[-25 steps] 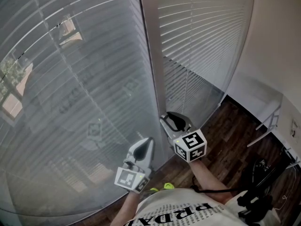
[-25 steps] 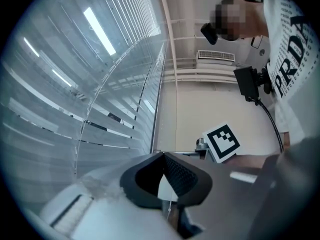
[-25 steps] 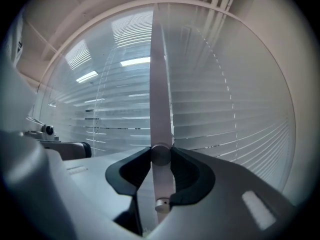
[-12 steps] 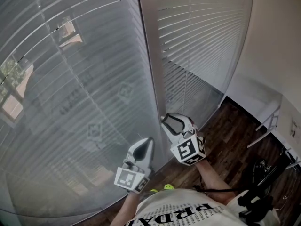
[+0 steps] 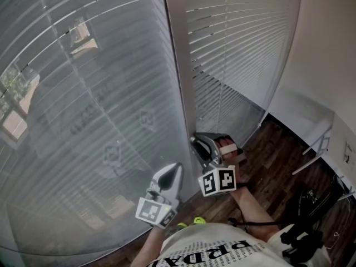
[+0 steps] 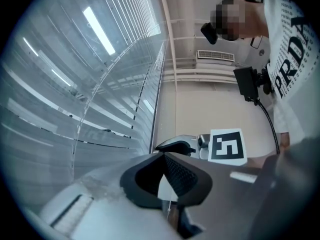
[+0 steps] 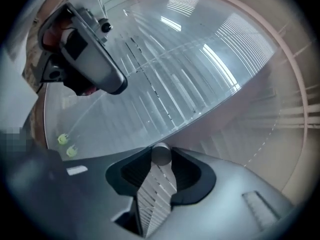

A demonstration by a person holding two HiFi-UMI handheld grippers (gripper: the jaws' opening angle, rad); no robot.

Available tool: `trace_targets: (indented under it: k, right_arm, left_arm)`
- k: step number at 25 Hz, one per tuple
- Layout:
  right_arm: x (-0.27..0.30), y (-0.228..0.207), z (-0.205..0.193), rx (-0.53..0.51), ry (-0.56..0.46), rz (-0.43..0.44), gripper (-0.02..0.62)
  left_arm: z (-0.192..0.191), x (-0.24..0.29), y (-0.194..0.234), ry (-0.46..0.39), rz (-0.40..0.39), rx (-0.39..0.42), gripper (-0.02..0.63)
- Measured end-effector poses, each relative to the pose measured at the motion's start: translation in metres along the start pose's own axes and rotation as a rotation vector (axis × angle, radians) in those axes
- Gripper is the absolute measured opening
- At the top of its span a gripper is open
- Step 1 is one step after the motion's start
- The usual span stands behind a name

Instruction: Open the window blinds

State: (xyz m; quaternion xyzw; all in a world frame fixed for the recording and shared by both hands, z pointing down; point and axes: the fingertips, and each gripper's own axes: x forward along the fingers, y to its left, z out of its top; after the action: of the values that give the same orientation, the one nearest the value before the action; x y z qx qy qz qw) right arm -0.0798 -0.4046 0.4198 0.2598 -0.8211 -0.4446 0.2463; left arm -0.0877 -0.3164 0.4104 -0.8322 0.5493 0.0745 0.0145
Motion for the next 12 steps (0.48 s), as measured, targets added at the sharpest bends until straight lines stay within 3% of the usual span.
trace_targets:
  k: [4, 12]
  right_arm:
    - [-0.0002, -0.0009, 0.0001, 0.036, -0.014, -0.007, 0.124]
    - [-0.0002, -0.0024, -0.001, 0.206, -0.042, 0.001, 0.124]
  left_arm:
    - [0.002, 0.0, 0.002, -0.003, 0.011, -0.008, -0.008]
    - [0.0007, 0.0002, 0.0022, 0.0, 0.012, -0.006, -0.009]
